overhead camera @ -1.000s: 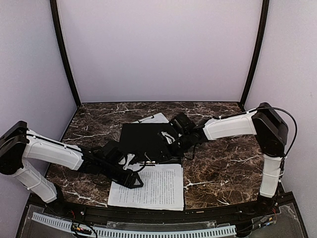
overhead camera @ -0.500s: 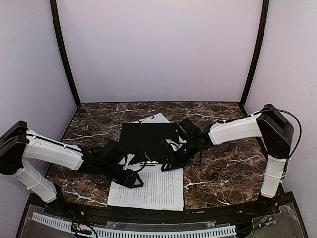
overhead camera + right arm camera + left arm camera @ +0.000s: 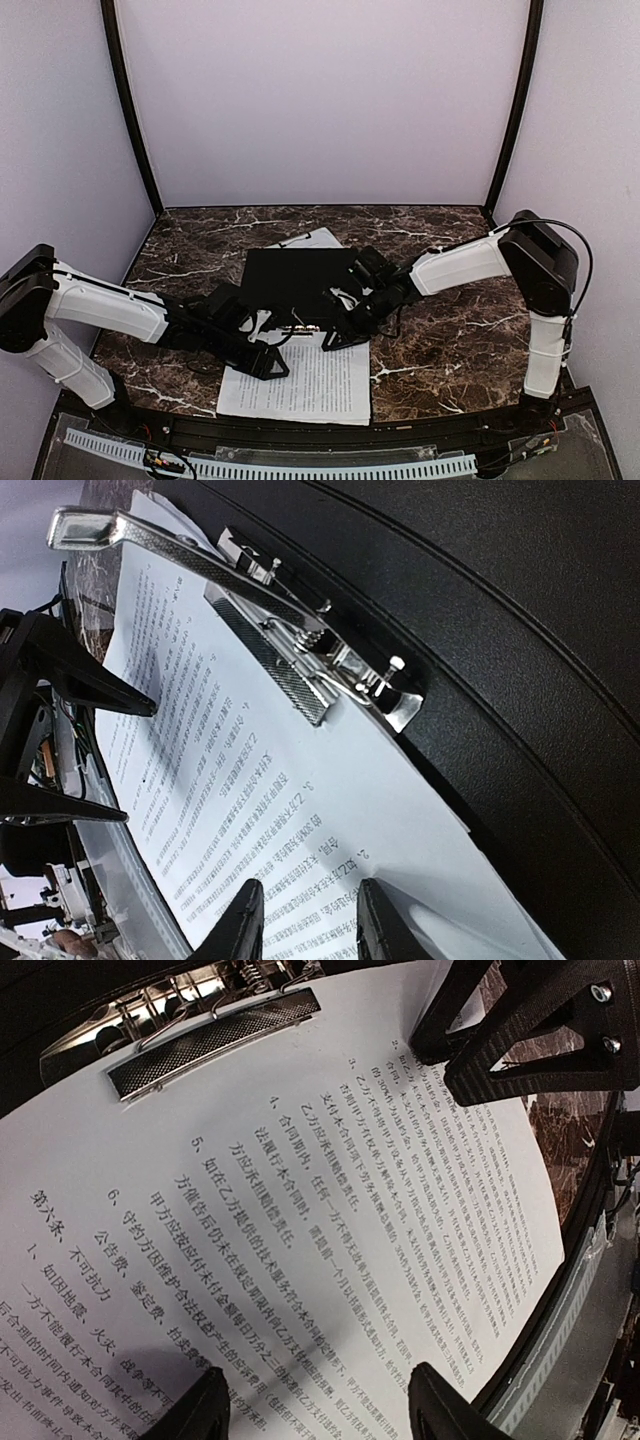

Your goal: Put the files into the folder

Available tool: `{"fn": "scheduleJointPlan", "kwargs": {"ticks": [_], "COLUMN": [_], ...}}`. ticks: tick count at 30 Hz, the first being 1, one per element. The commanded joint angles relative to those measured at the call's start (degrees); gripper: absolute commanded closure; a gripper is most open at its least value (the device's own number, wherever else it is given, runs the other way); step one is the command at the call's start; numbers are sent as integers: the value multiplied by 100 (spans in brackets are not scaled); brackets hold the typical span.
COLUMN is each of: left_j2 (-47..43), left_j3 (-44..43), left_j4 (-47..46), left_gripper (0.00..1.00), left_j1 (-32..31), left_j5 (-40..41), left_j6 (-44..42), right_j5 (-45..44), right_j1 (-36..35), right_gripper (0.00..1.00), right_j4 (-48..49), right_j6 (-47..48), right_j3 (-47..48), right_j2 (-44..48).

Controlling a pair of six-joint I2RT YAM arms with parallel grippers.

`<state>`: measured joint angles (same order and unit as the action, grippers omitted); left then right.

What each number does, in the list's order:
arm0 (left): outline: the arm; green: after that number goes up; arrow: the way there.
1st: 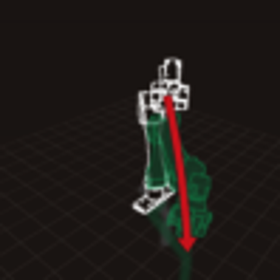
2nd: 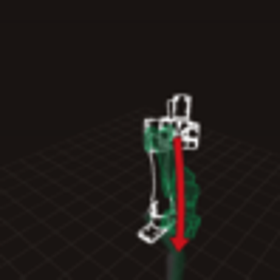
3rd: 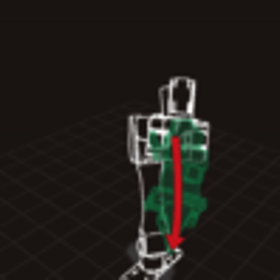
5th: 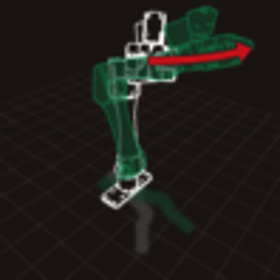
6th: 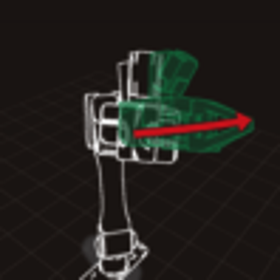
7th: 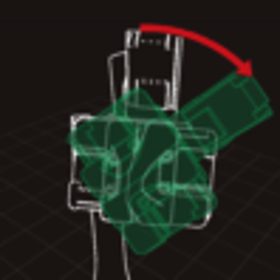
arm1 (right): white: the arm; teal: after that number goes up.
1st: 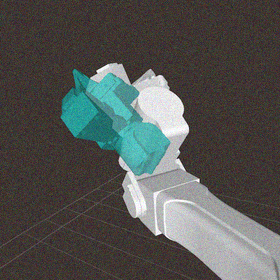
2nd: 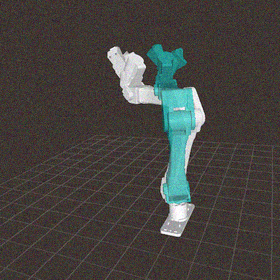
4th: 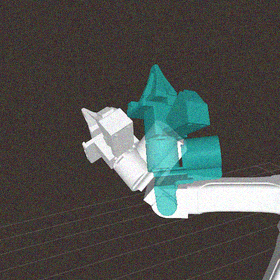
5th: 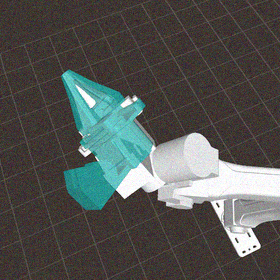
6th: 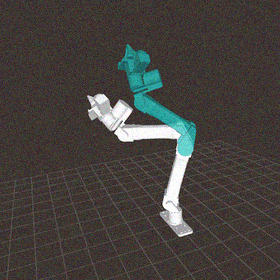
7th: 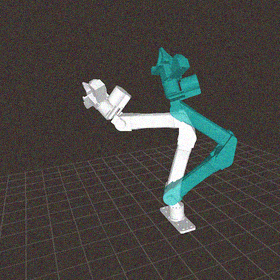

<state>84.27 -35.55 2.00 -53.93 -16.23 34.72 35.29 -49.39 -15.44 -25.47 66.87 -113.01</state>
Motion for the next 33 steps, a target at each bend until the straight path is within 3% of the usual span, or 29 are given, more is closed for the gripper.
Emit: {"fn": "scheduleJointPlan", "kwargs": {"ticks": [1, 7, 14, 24, 33], "left_j2": [-85, -539, -773, 738, 1800], "left_j3": [88, -134, -854, -2827, -3746], "left_j4": [485, 809, 1498, 2284, 2669], "left_gripper": [39, 38, 38, 44, 64], "left_j1": [-32, -37, -36, -37, -30], "left_j5": [121, 452, 1755, 2930, 3013], "left_j6": [-67, -461, -1044, -1744, -1950], "right_j5": [-109, -171, -189, -189, -231], "right_j1": [-37, -36, -36, -18, 8], "right_gripper": [69, 70, 70, 70, 70], "right_j4": [50, 59, 72, 52, 24], "right_j6": [95, 122, 182, 227, 235], "right_j3": [-90, -235, -236, -197, -218], "right_j2": [-215, -231, -238, -224, -169]}}
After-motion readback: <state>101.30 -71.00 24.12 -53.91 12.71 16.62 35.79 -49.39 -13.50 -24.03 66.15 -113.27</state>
